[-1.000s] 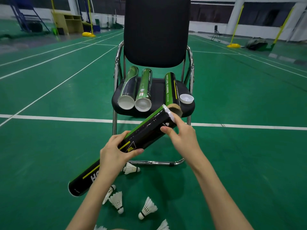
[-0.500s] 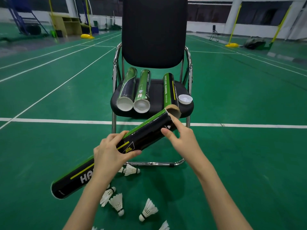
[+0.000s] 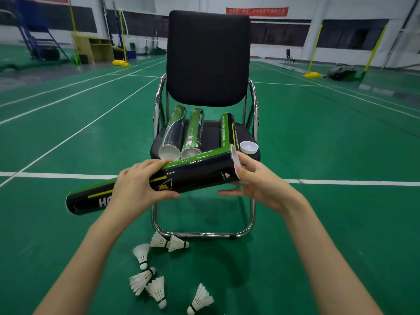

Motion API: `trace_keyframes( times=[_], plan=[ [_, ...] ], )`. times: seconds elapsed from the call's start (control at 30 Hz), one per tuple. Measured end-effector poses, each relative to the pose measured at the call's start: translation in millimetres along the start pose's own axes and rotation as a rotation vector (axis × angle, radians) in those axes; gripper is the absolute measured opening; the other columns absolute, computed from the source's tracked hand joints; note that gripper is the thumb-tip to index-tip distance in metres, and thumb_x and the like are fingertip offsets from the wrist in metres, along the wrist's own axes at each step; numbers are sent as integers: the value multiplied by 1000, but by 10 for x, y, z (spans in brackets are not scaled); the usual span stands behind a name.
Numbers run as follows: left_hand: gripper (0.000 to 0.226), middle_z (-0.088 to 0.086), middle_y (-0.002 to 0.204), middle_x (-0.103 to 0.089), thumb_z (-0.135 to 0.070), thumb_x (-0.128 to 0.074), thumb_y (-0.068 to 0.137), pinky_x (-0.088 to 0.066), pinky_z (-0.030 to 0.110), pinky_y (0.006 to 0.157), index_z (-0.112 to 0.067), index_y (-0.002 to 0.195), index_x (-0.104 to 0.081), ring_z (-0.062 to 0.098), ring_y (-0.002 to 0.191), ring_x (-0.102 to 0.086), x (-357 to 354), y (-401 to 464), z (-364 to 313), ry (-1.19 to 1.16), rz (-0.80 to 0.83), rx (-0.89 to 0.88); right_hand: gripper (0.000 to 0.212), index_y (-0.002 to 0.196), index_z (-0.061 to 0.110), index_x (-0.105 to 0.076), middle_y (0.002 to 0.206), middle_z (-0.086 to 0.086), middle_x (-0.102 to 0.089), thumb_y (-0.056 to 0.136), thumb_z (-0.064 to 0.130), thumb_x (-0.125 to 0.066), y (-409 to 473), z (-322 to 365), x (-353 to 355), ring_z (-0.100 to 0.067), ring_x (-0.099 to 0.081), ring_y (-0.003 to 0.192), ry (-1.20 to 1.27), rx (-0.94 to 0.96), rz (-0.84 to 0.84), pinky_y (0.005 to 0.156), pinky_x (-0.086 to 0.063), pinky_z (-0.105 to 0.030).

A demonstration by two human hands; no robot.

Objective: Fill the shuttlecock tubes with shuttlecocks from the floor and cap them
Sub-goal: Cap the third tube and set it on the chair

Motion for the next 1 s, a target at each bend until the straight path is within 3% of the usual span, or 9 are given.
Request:
trace_keyframes(
  times=[0.2,0.33,0.43,0.53,0.57,0.63,0.7,0.8,1.0],
  plan=[
    [91,-2,126,-57,-69,-57,51,-39,50,98,-26,131,-49,23,113,-52,396,312,-177,-46,-68,-138,66,125,12,-47,115,-13,-63,64,19,-70,1,304,-137,-28,-63,104,148,146,-38,73,-57,-33],
    [87,4,138,-47,-38,-81,58,-29,50,107,-22,136,-45,26,128,-39,576,499,-296,24,-156,-193,58,118,14,-51,111,-13,-59,64,10,-70,-40,442,-227,-27,-64,98,142,242,-123,71,-58,-35],
    [84,8,137,-45,-26,-81,63,-34,49,100,-26,138,-43,32,120,-36,664,574,-441,84,-277,-191,64,116,20,-56,102,-8,-66,57,22,-80,-70,512,-251,-34,-67,90,54,354,-176,86,-42,-55],
    [73,5,124,-48,-26,-79,68,-43,42,86,-27,134,-48,28,108,-39,665,535,-679,22,-395,-191,55,107,28,-62,99,-11,-62,56,22,-82,-105,533,-257,-59,-52,93,41,443,-290,86,-24,-82],
    [71,4,122,-47,-28,-78,68,-45,41,83,-27,133,-49,25,107,-41,630,513,-756,-40,-387,-200,55,109,29,-62,100,-12,-62,59,18,-83,-132,548,-267,-57,-53,95,-7,461,-334,83,-32,-79],
    [76,0,127,-45,-36,-79,65,-48,42,85,-28,134,-48,20,110,-47,528,475,-884,-203,-286,-217,52,113,29,-60,102,-6,-62,68,10,-79,-180,577,-281,-31,-62,89,-164,503,-410,80,-53,-53],
    [93,0,143,-36,-55,-77,58,-45,44,95,-32,139,-37,20,122,-45,404,455,-968,-340,-125,-194,50,114,29,-59,106,-1,-60,72,5,-75,-193,585,-282,-17,-61,91,-301,541,-463,79,-55,-35],
    [110,1,155,-10,-71,-68,49,-34,44,107,-39,143,-21,22,137,-28,261,467,-1082,-522,70,-138,50,110,33,-57,113,2,-59,73,5,-74,-162,571,-251,-17,-60,98,-404,564,-522,78,-53,-26],
    [66,10,154,-13,-42,-71,71,-39,32,104,-50,130,-42,6,132,-31,47,588,-1059,-743,89,-178,44,105,39,-56,113,7,-58,70,23,-79,-112,485,-163,-11,-59,100,-423,523,-530,71,-52,-18]
  ],
)
Point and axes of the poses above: each hand's wrist, its own y-axis towards the middle knuckle, its own x-axis out of the back of the hand, z = x × y, the point moved 3 cm from there along y, towards the middle knuckle
